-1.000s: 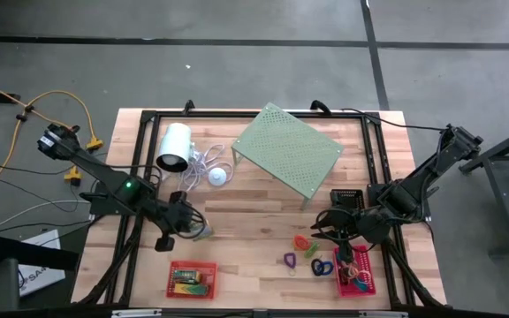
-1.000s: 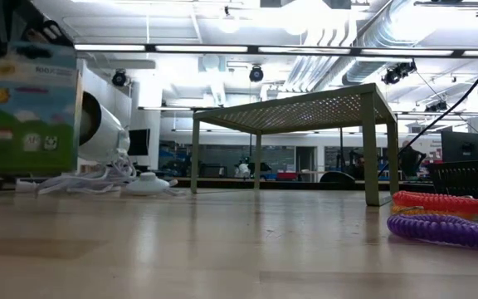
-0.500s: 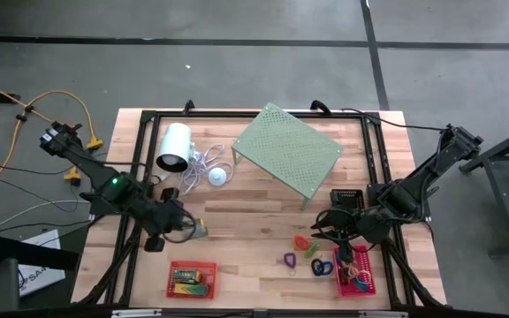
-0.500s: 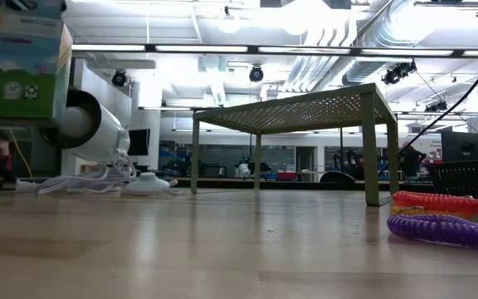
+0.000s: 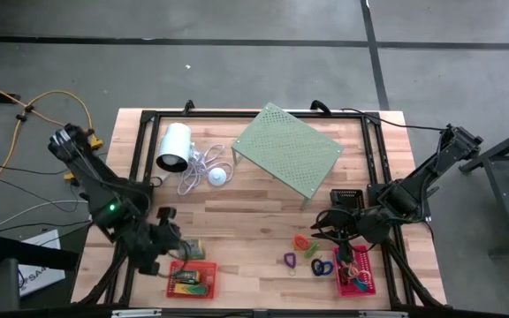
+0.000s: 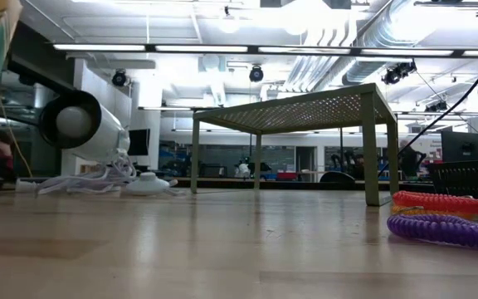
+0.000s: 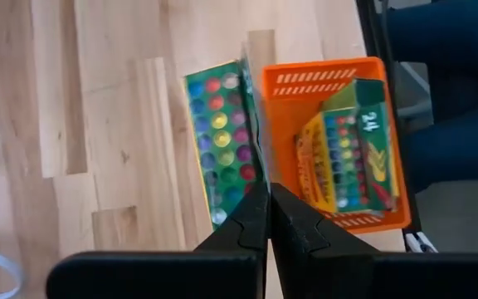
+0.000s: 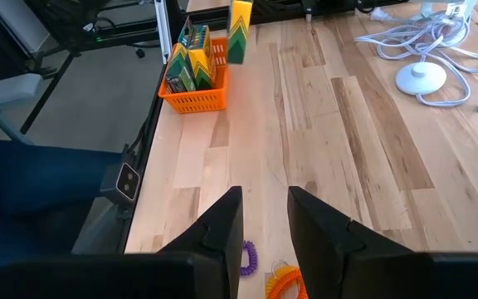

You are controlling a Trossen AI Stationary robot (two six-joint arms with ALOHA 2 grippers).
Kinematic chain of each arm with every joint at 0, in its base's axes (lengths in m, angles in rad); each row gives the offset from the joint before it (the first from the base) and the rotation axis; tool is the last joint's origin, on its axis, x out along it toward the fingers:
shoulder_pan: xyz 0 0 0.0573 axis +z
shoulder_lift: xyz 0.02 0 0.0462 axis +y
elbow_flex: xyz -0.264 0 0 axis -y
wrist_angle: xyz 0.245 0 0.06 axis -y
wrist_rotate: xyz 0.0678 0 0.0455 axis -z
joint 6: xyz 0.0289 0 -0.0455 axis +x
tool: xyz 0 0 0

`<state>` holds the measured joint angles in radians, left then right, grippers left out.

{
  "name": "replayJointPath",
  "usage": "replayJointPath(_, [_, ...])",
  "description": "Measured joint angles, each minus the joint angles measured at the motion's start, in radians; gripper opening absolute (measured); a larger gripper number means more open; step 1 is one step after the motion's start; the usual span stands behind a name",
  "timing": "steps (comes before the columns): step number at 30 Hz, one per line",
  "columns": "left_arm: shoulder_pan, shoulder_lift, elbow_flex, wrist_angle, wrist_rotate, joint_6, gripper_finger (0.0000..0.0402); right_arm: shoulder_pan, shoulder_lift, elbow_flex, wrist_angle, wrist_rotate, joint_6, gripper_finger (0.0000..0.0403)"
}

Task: Pick & Place Office Desk Supplies
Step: Put the crayon box into the orange bin

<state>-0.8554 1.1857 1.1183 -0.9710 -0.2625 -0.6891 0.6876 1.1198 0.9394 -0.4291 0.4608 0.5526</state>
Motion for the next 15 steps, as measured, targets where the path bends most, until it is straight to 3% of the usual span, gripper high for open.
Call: replayJointPath(15, [-0.106,0.121,0.064,0.005,-0.041,-0.096,0.0000,0.000,0.000,0.000,0.000,0.000,0.000,0.0086])
